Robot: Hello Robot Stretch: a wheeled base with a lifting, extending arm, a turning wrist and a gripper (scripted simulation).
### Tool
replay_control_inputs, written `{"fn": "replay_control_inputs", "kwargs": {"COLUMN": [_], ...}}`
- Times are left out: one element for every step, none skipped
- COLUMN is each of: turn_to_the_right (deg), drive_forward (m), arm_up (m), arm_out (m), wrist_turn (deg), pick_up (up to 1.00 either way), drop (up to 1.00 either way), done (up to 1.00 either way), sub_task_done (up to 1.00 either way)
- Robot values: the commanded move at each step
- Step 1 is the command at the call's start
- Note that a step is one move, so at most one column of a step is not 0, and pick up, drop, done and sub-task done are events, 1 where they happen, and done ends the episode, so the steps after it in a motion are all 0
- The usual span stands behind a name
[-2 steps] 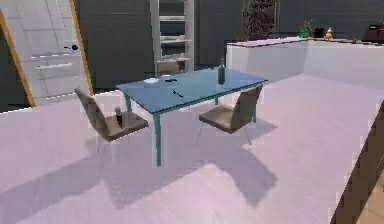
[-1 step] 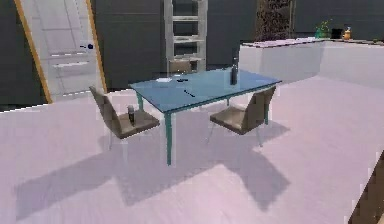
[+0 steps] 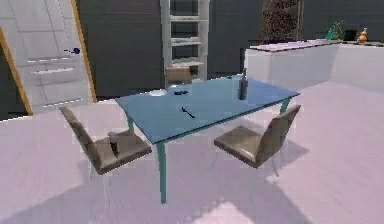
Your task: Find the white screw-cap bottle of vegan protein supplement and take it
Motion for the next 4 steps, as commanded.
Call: {"fn": "replay_control_inputs", "kwargs": {"turn_to_the_right": [-45.0,-15.0,0.0,-6.0], "drive_forward": [0.0,0.0,1.0,0.0], "arm_up": [0.0,0.0,0.0,0.0], "arm_out": [0.0,0.0,0.0,0.0], "wrist_turn": [0.0,0.0,0.0,0.0], "pick_up": [0.0,0.0,0.0,0.0], "drop": [0.0,0.0,0.0,0.0], "done": [0.0,0.0,0.0,0.0], "sub_task_done": [0.0,0.0,0.0,0.0]}}
